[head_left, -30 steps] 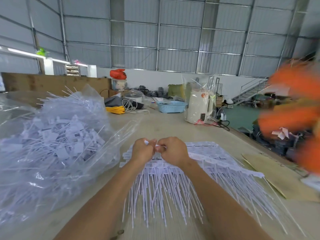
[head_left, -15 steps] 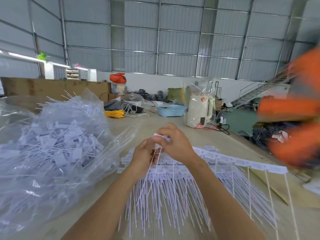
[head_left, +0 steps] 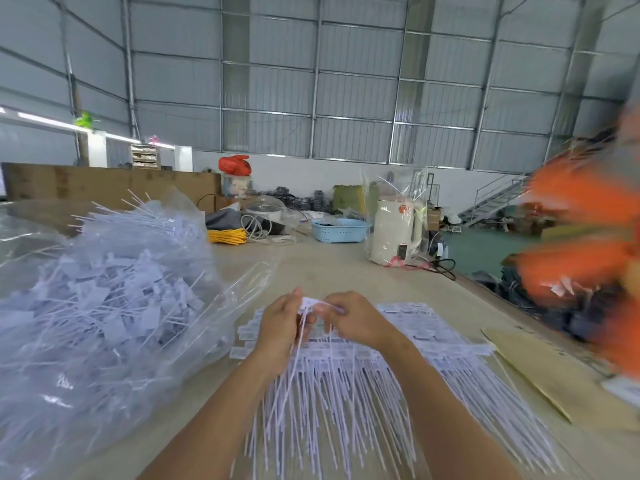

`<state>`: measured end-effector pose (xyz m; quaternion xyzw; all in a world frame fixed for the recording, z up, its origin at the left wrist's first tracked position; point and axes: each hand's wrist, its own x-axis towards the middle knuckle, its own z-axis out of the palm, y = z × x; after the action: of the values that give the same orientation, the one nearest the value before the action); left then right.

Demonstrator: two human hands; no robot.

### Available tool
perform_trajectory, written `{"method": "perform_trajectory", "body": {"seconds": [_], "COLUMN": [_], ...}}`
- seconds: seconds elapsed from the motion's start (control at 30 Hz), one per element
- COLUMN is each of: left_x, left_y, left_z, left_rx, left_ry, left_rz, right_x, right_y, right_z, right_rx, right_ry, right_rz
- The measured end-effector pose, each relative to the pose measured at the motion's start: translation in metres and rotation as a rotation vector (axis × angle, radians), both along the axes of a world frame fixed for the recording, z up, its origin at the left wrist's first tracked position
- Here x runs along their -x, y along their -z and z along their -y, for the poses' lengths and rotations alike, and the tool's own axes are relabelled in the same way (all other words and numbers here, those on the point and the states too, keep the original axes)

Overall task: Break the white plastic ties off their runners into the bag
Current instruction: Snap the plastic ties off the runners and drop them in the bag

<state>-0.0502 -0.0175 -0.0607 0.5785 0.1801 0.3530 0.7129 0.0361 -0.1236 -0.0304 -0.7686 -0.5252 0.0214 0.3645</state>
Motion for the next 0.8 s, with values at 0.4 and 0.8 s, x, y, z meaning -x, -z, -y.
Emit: {"method": "perform_trajectory", "body": {"seconds": [0.4,0.8], "left_x": [0.0,-0.003], "left_y": [0.015,0.005], "left_z": [-0.001,-0.012], "left_rx": [-0.299,-0.306], "left_ry": [-0.085,-0.227], "left_rz": [-0.177,-0.284], "right_x": [0.007,0.023], "right_y": [0.021,0.019], "right_z": [-0.01,-0.016], "right_rx": [-0.036,-0.004], "right_ry": [-0.011,0.243], "right_rz": [-0.051,0.497]}}
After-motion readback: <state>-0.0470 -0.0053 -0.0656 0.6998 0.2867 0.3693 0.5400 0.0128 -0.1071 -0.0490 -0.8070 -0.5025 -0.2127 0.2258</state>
